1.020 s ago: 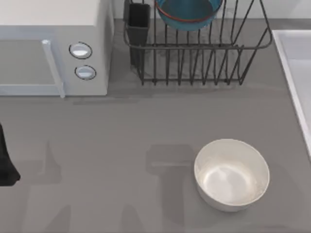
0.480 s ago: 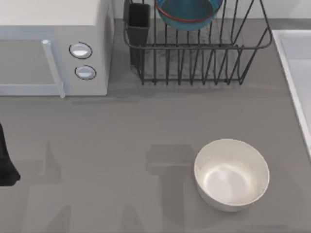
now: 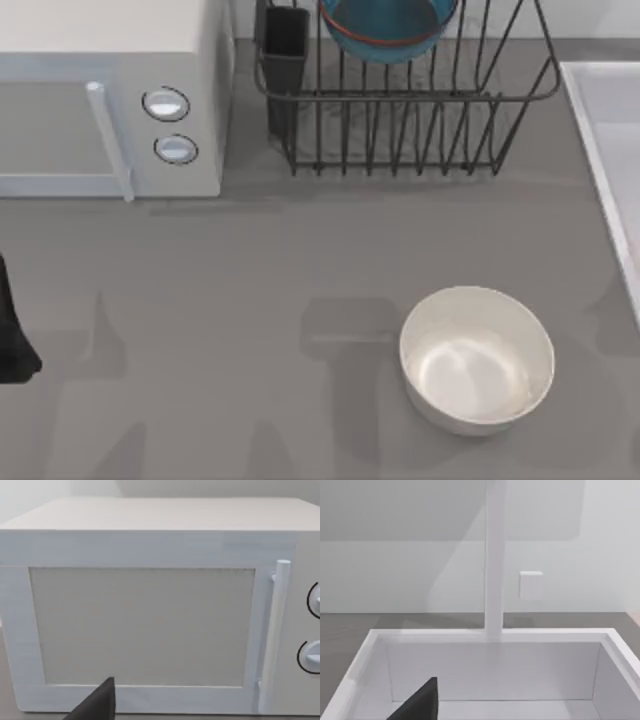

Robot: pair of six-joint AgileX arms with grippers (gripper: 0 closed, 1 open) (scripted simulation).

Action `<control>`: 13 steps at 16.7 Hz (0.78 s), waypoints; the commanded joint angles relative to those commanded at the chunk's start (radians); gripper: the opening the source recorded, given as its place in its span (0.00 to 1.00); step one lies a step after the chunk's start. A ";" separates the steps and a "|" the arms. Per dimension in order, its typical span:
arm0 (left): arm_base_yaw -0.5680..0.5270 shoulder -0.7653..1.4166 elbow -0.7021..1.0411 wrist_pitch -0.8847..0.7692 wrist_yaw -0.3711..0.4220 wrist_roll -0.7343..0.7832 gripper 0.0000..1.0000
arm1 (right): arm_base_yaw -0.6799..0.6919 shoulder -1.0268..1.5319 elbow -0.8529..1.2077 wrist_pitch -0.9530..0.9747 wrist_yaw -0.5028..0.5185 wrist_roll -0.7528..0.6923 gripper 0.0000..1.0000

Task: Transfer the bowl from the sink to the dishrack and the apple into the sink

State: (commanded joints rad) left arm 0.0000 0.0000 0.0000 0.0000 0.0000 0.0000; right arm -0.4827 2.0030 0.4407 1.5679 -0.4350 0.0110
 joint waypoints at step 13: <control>0.000 0.000 0.000 0.000 0.000 0.000 1.00 | 0.315 -1.413 -0.286 -1.040 0.282 -0.012 1.00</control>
State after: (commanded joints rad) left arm 0.0000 0.0000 0.0000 0.0000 0.0000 0.0000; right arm -0.1677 0.5905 0.1550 0.5281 -0.1529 -0.0006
